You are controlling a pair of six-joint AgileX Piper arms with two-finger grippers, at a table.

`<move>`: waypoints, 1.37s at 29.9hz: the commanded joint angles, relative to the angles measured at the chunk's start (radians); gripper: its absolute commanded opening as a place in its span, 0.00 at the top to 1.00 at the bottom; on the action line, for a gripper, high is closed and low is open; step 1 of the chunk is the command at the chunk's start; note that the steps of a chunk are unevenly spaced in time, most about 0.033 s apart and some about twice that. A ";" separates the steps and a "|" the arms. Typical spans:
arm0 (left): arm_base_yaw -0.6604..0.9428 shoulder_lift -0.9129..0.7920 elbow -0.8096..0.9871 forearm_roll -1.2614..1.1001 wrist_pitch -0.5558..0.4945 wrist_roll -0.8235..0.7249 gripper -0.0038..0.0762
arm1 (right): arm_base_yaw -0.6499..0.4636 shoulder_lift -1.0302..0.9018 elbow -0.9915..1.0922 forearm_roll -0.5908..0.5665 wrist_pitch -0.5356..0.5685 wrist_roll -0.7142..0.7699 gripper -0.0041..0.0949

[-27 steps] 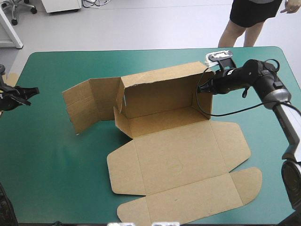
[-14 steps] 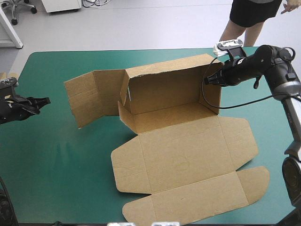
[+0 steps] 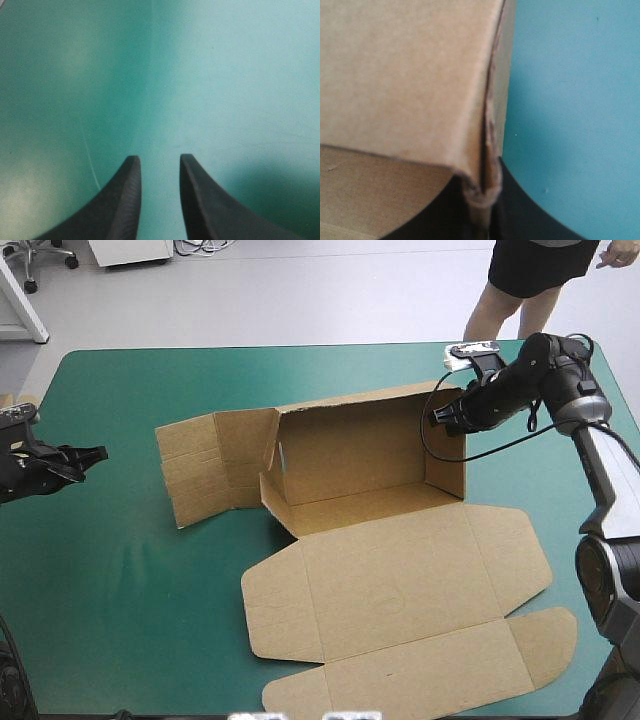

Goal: Fold the box

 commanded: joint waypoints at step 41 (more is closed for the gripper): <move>-0.001 -0.029 -0.026 -0.112 -0.053 0.079 0.73 | -0.008 -0.425 0.610 0.178 -0.614 -0.163 0.41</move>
